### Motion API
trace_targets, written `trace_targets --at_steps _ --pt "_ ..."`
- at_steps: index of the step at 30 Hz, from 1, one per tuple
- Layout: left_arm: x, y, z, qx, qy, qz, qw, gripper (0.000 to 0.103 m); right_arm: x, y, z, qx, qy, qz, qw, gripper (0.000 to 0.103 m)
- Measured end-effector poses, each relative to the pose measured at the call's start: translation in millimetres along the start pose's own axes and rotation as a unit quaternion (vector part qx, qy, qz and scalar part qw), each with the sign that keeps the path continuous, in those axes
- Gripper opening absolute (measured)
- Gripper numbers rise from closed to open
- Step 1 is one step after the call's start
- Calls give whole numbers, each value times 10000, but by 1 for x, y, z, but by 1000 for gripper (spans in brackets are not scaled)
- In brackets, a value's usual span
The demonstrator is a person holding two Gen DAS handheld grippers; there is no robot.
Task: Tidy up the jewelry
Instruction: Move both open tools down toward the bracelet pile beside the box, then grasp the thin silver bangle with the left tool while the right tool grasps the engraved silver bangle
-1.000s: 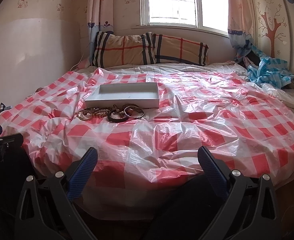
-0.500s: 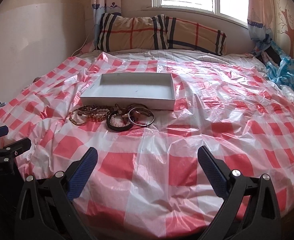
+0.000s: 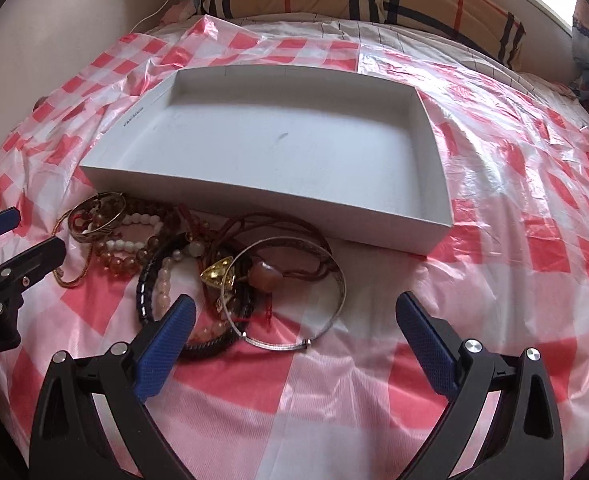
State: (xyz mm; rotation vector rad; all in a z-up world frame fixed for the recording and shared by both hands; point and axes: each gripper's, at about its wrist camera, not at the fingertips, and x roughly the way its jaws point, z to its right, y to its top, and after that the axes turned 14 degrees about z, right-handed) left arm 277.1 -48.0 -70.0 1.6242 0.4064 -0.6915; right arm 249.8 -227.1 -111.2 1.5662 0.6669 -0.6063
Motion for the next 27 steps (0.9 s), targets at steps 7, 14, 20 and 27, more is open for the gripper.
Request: trace_targets --at_steps 7,14,20,27 --pt "40 4 11 145 91 -257 9995 94 16 1 6 234 388 -165 9988 94" --pt "32 -3 9 123 -407 -162 9990 63 5 0 12 528 604 -87 9967 67" --pt "2 -3 1 30 -613 135 9980 63 -18 -2 14 720 630 153 9953 67" --pt "-18 7 -7 -198 -796 490 9954 63 -31 6 7 549 590 486 9956 66"
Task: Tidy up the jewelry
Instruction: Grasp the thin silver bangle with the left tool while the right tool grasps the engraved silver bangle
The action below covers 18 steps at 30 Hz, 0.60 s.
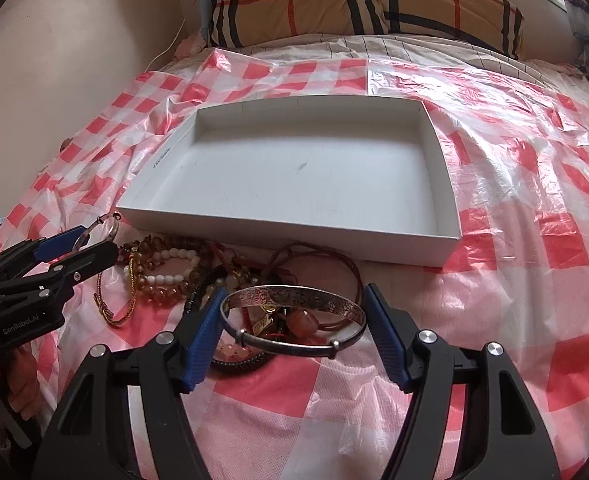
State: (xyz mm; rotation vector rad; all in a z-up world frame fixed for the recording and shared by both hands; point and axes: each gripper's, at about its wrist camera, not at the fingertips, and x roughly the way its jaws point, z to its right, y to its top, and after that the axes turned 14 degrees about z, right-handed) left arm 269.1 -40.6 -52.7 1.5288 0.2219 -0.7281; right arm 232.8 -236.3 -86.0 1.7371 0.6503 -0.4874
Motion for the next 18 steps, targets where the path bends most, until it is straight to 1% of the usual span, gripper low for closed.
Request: trace_targets --at_steps 3,9,13,18 --pt "1 1 0 8 -22 45 10000 63 -2 3 -1 -16 20 108 9999 66" --pt "0 3 9 262 36 209 9994 63 -10 11 -3 -55 29 407 9992 66" --pt "-1 6 11 285 67 293 9991 63 -15 18 -4 -30 51 625 9980 66" --pt "5 19 17 295 31 394 9988 63 -14 33 -4 -20 105 923 9957 66"
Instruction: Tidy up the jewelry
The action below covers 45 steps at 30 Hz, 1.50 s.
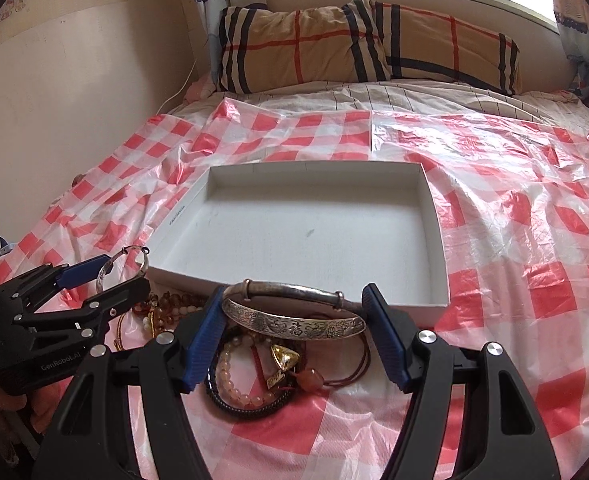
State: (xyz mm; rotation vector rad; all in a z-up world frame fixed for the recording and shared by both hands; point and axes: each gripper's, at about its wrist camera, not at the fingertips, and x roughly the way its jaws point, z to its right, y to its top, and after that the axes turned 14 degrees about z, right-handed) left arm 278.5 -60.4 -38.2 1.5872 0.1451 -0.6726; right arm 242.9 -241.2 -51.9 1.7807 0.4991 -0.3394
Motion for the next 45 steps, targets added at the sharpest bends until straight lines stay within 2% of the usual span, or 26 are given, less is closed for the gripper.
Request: trace_targets --at_steps 10,19,22,34,39,45 --pt "36 28 10 66 -57 89 9999 63 37 23 5 -41 -62 208 9998 66" --pt "71 24 8 -40 2 -64 10000 63 62 21 9 -107 -238 62 9996 66" --pt "82 20 5 -100 32 -201 9997 64 68 19 13 -87 -319 -24 9994 73" --pt "72 15 6 32 244 -110 9996 78 60 22 7 -301 -524 80 9981 82" --pt "63 14 16 250 283 10 9993 84 57 23 3 -402 -560 120 9975 84" --pt "60 10 16 235 347 -30 9991 88 54 24 -1 -494 -583 157 9970 86"
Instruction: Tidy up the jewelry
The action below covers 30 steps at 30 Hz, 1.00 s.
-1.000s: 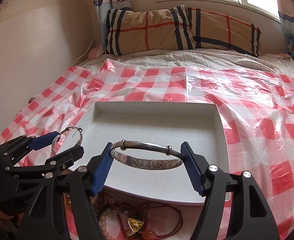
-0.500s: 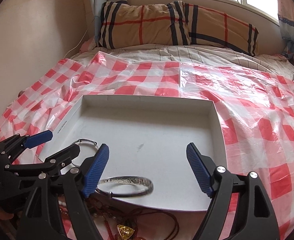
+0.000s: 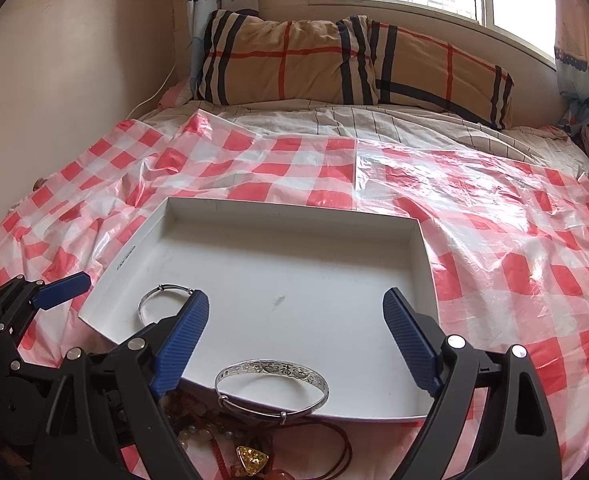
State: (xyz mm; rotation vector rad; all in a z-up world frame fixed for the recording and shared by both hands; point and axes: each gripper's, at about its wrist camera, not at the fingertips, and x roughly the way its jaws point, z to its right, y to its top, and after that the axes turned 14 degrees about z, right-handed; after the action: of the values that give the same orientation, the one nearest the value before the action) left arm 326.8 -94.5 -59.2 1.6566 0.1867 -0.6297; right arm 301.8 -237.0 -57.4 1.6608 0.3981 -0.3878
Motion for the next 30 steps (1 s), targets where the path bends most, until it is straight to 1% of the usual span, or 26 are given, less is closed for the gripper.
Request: trace_targets --at_steps 8,15,20,30 --pt "-2 -2 -3 -26 230 -4 9997 93 -1 0 0 15 1 8 10000 88" --pt "-5 -3 -3 48 380 17 9993 95 -1 -2 0 7 15 -9 10000 90" --pt "-7 -3 -1 154 403 26 9991 95 -1 -4 -3 -32 37 -32 10000 91" --pt "-8 -3 1 199 410 22 9990 95 -1 -5 -6 -60 51 -50 10000 91"
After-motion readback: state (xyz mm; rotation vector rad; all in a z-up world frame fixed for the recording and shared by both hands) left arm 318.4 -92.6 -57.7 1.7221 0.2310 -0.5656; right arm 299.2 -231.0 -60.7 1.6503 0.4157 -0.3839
